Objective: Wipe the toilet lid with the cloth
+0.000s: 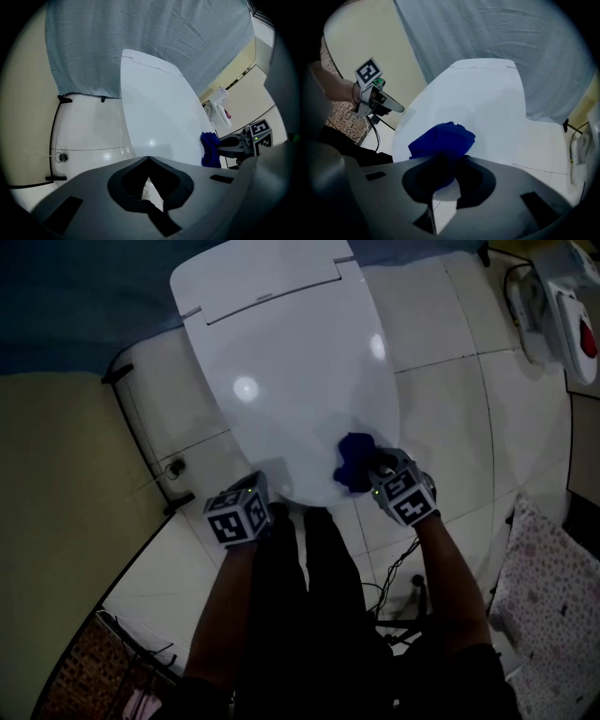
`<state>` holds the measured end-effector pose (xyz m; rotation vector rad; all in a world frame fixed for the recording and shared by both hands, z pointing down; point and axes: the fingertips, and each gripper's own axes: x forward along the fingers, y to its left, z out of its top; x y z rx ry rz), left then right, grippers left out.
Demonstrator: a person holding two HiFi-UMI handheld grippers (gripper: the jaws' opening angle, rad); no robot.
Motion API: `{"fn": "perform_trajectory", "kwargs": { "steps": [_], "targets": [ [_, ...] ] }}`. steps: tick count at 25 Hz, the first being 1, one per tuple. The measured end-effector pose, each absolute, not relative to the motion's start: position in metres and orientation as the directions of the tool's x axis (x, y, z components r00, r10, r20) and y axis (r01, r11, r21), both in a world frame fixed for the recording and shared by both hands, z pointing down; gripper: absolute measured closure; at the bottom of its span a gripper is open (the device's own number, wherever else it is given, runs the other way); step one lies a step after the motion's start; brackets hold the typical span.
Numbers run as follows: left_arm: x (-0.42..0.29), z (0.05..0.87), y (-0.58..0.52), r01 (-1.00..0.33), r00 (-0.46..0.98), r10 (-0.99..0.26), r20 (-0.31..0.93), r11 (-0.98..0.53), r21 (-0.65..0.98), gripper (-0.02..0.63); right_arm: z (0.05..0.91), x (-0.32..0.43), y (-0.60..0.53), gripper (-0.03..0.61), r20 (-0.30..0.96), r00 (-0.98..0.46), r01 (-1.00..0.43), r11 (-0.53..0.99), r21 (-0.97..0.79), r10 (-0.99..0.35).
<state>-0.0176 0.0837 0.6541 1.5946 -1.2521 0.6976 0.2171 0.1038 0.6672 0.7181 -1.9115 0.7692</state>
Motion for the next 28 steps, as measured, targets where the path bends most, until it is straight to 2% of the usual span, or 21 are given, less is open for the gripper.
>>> {"fn": "perform_trajectory", "kwargs": {
  "steps": [5,12,20,23,28],
  "targets": [
    [-0.010,0.655,0.081,-0.944,0.313,-0.396,0.863,-0.034,0.327,0.623,0.668,0.266,0.097,0.514,0.920,-0.327,-0.796,0.588,-0.146,-0.214],
    [-0.005,0.650,0.077,-0.945,0.318,-0.393,0.863,-0.056,0.322,0.623,0.665,0.298,0.089,0.514,0.918,-0.261,-0.849,0.523,-0.071,-0.299],
    [-0.014,0.641,0.080,-0.949,0.303,-0.421,0.855,-0.047,0.313,0.623,0.654,0.331,0.087,0.515,0.909,-0.080,-0.896,0.430,0.115,-0.410],
    [-0.023,0.641,0.087,-0.950,0.291,-0.433,0.853,-0.025,0.311,0.623,0.634,0.316,0.088,0.515,0.883,-0.133,-0.922,0.383,0.056,-0.450],
    [-0.038,0.644,0.103,-0.952,0.257,-0.445,0.858,0.035,0.303,0.623,0.590,0.264,0.080,0.515,0.819,-0.298,-0.892,0.448,-0.057,-0.491]
  ]
}}
